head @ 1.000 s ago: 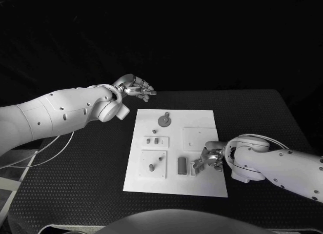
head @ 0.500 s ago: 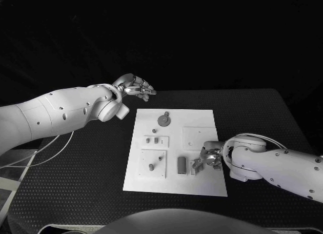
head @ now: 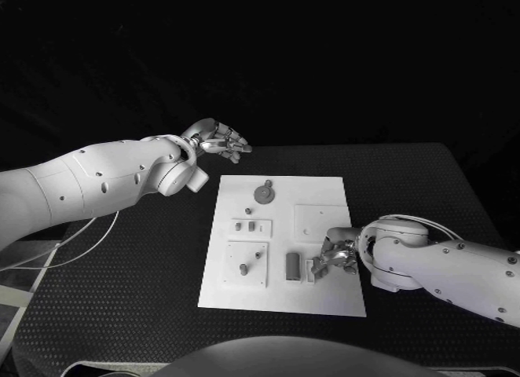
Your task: Assemble the parts on the task board
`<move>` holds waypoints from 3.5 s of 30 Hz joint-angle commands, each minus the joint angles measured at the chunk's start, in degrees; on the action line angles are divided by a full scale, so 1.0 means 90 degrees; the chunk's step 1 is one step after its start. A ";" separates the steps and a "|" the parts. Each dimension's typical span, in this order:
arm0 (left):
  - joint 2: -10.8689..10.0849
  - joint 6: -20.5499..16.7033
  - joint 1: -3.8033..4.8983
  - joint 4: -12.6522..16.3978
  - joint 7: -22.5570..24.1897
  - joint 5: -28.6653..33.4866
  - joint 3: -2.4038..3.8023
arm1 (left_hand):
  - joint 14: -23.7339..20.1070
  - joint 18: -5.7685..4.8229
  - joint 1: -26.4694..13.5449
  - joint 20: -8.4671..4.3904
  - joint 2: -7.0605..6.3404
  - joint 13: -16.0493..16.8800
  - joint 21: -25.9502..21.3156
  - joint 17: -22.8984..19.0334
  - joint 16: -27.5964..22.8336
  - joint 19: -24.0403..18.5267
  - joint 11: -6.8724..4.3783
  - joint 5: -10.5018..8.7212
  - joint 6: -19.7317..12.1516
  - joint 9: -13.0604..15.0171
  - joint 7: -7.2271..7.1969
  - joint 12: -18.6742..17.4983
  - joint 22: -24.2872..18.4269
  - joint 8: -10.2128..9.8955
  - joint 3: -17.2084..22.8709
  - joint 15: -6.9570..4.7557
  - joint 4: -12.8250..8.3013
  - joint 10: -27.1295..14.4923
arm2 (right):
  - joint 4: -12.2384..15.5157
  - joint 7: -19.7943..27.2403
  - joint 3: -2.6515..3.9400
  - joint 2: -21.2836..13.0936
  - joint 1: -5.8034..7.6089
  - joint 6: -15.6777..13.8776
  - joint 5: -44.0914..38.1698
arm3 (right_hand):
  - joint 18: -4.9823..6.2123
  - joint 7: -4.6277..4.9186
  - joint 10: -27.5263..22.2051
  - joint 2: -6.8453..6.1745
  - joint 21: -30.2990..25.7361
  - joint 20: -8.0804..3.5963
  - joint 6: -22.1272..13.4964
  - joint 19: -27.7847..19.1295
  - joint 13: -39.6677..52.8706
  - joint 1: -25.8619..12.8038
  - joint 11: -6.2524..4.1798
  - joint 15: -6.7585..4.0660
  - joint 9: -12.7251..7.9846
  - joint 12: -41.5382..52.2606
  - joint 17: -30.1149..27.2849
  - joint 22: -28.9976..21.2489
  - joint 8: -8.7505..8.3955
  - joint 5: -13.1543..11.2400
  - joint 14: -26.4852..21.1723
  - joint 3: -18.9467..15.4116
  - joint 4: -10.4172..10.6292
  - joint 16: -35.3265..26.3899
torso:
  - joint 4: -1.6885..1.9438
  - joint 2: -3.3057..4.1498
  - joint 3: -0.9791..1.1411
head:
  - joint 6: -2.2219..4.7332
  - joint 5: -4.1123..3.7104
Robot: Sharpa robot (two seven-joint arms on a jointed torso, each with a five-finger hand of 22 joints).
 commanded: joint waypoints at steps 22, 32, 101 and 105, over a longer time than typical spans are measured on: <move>-0.0007 0.0079 0.0004 0.0003 0.0048 0.0011 0.0002 | 0.0040 0.0085 0.0002 0.0009 -0.0024 -0.0013 0.0017 0.0019 -0.0027 -0.0020 -0.0007 -0.0021 -0.0027 -0.0011 0.0084 0.0023 -0.0008 0.0023 -0.0003 0.0020 0.0040 -0.0030 | -0.0211 -0.0189 -0.0050 -0.0210 -0.0050 0.0198 -0.0336 | 0.0095 0.0027 -0.0096 -0.0010 0.0024 0.0044 -0.0039 -0.0061 -0.0064 0.0059 0.0023 0.0015 0.0019 -0.0108 -0.0085 0.0114 0.0010 0.0011 -0.0055 -0.0093 -0.0005 -0.0038 | -0.0004 -0.0002 0.0000 | -0.0031 0.0010; -0.0004 0.0085 0.0004 0.0003 0.0054 0.0011 0.0002 | 0.0041 0.0085 0.0001 0.0009 -0.0025 -0.0014 0.0017 0.0022 -0.0029 -0.0020 -0.0007 -0.0021 -0.0026 -0.0012 0.0084 0.0025 -0.0008 0.0024 -0.0004 0.0020 0.0041 -0.0029 | -0.0317 -0.0284 -0.0049 -0.0169 -0.0048 0.0172 -0.0945 | 0.0095 0.0060 -0.0291 -0.0355 -0.0058 0.0075 -0.0119 -0.0120 -0.0247 -0.0616 0.0052 0.0044 -0.0007 -0.0344 -0.0356 0.0079 -0.0097 0.0012 -0.0162 -0.0137 0.0371 -0.0149 | 0.0002 0.0000 -0.0001 | -0.0028 -0.0006; -0.0042 0.0109 0.0005 0.0038 0.0045 0.0010 0.0002 | 0.0050 0.0087 -0.0002 0.0007 -0.0022 -0.0025 0.0019 0.0042 -0.0043 -0.0017 -0.0009 -0.0020 -0.0025 -0.0018 0.0082 0.0036 -0.0010 0.0031 -0.0010 0.0018 0.0053 -0.0027 | 0.0154 -0.0191 -0.0123 -0.0385 0.0024 -0.0166 0.0104 | 0.0095 0.0340 -0.0449 0.0562 0.0027 0.0161 -0.0532 -0.0248 -0.0410 0.0853 0.0324 0.0312 -0.0639 -0.0410 -0.0503 0.0142 -0.0787 0.0013 -0.0189 0.0771 -0.0052 -0.0165 | -0.0002 0.0000 -0.0005 | -0.0038 -0.0040; -0.0043 0.0144 0.0005 0.0040 0.0059 0.0010 0.0002 | 0.0050 0.0086 -0.0003 0.0008 -0.0025 -0.0025 0.0019 0.0043 -0.0044 -0.0017 -0.0009 -0.0021 -0.0025 -0.0019 0.0082 0.0036 -0.0011 0.0031 -0.0011 0.0018 0.0053 -0.0027 | 0.0274 -0.0161 -0.0120 -0.0445 0.0095 -0.0554 0.0768 | 0.0095 0.0331 -0.0451 0.0548 0.0034 0.0156 -0.0515 -0.0249 -0.0413 0.0880 0.0316 0.0303 -0.0647 -0.0411 -0.0503 0.0141 -0.0781 0.0013 -0.0190 0.0785 -0.0055 -0.0163 | -0.0005 0.0000 -0.0005 | -0.0040 -0.0040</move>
